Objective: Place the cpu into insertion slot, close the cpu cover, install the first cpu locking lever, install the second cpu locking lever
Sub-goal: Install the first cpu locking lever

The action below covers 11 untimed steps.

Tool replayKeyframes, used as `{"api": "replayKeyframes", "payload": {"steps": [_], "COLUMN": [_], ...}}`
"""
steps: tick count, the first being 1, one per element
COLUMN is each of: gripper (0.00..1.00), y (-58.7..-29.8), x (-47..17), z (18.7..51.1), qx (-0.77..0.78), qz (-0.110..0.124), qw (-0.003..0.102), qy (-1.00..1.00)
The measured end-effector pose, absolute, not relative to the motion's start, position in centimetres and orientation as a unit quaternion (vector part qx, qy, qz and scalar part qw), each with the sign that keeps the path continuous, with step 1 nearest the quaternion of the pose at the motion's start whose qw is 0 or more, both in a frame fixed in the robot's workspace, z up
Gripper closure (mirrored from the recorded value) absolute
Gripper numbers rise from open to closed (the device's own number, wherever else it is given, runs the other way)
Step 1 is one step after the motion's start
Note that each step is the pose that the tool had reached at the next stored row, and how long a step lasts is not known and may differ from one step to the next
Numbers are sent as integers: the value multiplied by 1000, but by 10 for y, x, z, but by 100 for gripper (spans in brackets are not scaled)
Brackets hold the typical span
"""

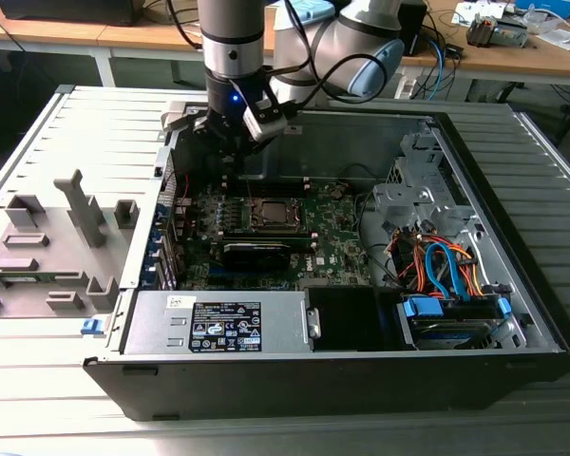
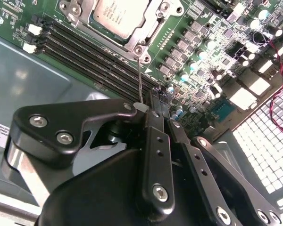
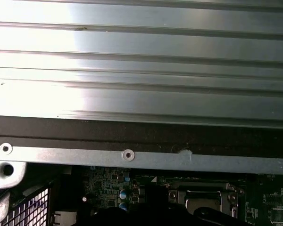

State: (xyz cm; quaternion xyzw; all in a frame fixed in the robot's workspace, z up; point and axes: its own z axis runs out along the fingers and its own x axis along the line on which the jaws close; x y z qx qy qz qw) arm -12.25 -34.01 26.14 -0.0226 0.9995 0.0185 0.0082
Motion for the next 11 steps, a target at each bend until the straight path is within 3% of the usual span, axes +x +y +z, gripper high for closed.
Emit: {"api": "replayKeyframes", "payload": {"steps": [11], "gripper": [89], "y": [-340], "x": [-117], "z": [261], "qx": [-23], "qz": [18], "qw": [8], "qy": [1000]}}
